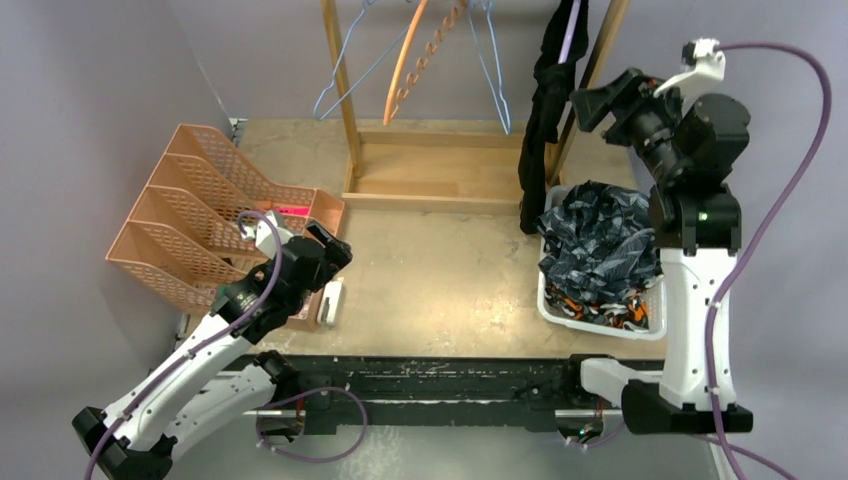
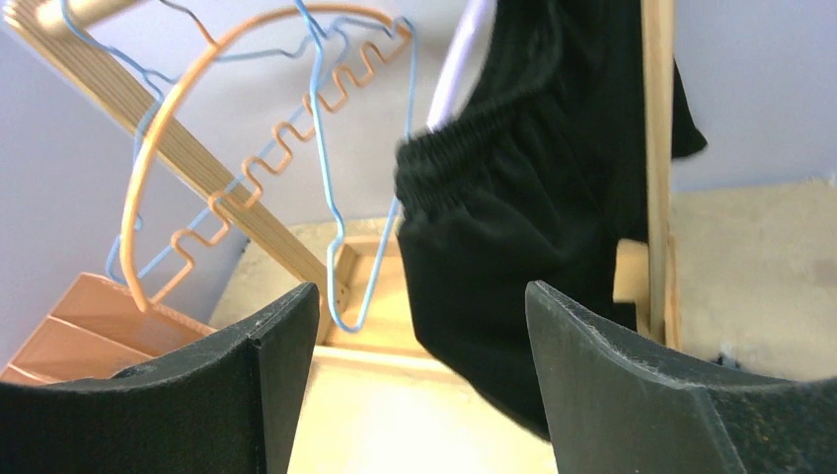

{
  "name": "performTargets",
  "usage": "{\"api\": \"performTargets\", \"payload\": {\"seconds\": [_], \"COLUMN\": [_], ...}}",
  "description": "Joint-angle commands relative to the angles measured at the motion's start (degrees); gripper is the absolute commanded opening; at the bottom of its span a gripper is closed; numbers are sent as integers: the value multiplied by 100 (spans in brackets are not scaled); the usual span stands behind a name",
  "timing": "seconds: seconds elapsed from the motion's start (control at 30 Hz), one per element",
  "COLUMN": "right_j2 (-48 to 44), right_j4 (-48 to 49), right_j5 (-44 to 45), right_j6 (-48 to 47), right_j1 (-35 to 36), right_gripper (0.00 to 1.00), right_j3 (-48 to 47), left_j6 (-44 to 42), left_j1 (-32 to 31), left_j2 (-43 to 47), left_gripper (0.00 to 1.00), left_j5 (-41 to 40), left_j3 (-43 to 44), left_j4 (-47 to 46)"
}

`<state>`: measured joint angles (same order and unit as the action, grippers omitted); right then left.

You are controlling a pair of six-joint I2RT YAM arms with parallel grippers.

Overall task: Remove the shorts from the hanger
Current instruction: Pick up the hanger from the clothes rod.

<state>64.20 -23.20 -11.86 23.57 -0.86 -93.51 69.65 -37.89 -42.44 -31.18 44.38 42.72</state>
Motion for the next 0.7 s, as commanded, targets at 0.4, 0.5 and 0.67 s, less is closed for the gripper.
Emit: {"api": "performTargets", "payload": {"seconds": [0.4,0.5,0.67], "right_j2": [2216,2275,2311], "right_j4": [-1199,-996,-693], "right_j5": [933,1180,2389], "right_j6": [-639,-577,-890], "right_j1": [720,817,1309], "right_gripper": [86,84,83], "right_j3": [-2958,-2895,-2757], "left_j6": [-484,-502,-506], "left_j1": [30,31,30], "left_j2": [-208,-152,-74], "left_gripper": [98,98,98], "left_j5": [474,431,363], "left_j3": [242,275,309], "left_j4": [-365,-302,-222]}}
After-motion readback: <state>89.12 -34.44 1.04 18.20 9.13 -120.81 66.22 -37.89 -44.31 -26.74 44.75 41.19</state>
